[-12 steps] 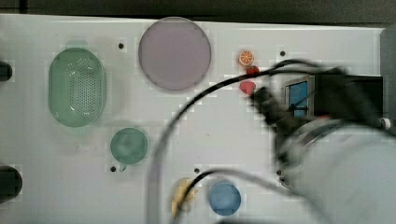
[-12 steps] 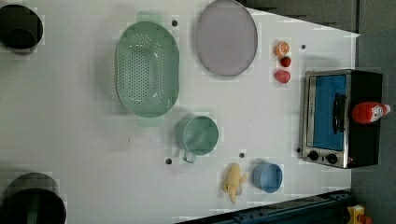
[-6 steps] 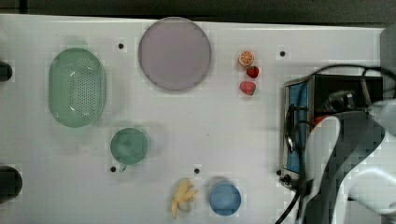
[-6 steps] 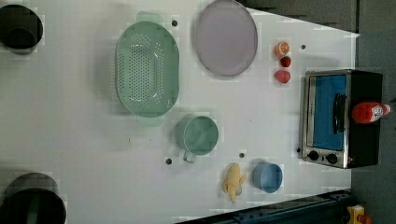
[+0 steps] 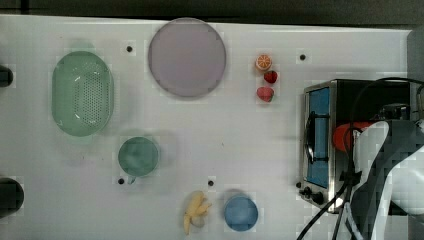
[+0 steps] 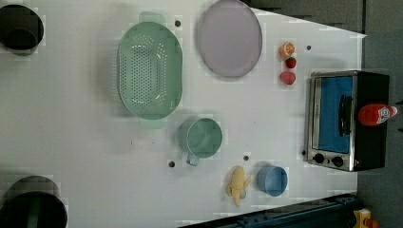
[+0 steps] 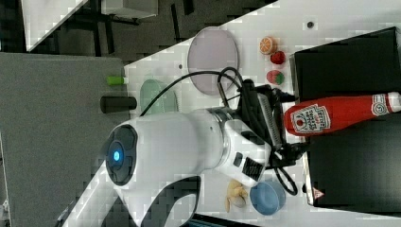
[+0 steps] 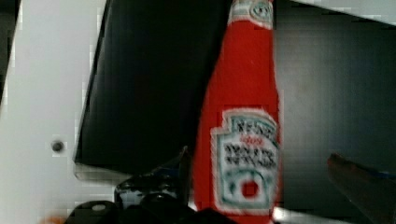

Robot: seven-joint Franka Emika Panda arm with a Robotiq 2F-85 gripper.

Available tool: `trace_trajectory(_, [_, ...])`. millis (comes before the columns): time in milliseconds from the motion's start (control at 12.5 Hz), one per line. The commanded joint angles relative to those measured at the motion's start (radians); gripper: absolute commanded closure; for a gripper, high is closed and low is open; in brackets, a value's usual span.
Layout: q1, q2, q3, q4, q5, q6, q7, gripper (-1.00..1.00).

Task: Pick Ketchup from oven and place it on table.

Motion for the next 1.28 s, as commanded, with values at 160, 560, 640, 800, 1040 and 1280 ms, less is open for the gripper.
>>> trace_trajectory(160, [0.005, 0.078, -0.038, 0.022, 0.165, 0.031, -0.018, -1.00])
trace_trajectory(560, [-0.008, 0.145, -0.038, 0.020, 0.237, 0.050, -0.018, -1.00])
trace_trajectory(640, [-0.008, 0.153, -0.038, 0.018, 0.242, 0.050, -0.018, -1.00])
trace_trajectory(800, [-0.009, 0.165, -0.038, 0.013, 0.242, 0.048, -0.018, -0.69])
trace_trajectory(1040, [-0.007, 0.162, -0.038, 0.013, 0.242, 0.050, -0.018, -0.29])
trace_trajectory(1280, [-0.001, 0.147, -0.037, 0.040, 0.233, 0.041, -0.022, -0.29])
